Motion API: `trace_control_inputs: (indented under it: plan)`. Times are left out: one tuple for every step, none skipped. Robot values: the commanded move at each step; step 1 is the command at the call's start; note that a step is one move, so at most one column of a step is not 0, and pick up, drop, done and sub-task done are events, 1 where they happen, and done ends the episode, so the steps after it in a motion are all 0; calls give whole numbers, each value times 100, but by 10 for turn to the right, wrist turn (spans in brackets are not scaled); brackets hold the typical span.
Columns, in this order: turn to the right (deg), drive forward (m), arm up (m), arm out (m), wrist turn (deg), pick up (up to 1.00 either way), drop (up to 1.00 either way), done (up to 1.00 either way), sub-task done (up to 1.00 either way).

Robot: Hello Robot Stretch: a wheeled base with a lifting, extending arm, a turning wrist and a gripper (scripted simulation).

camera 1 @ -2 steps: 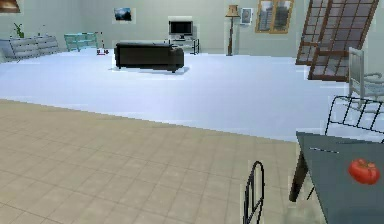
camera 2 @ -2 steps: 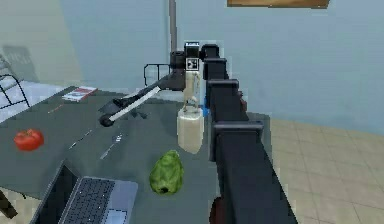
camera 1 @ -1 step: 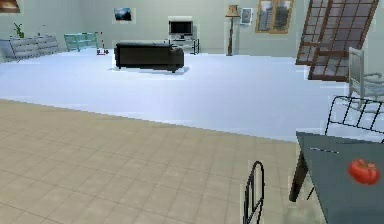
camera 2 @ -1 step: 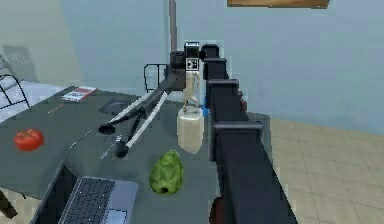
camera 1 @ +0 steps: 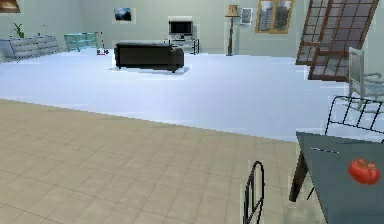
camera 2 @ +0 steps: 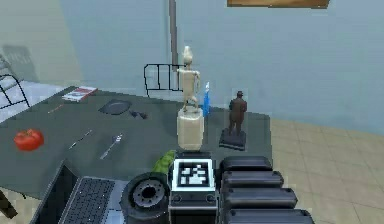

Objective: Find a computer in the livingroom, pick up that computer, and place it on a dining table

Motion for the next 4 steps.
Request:
trace_control_inputs:
  plan:
    - [-300,0,0,0,0,0,0,0,0]
    - [0,0,0,2,0,0,0,0,0]
    - [0,0,0,0,450,0,0,0,0]
    - [0,0,0,0,450,0,0,0,0]
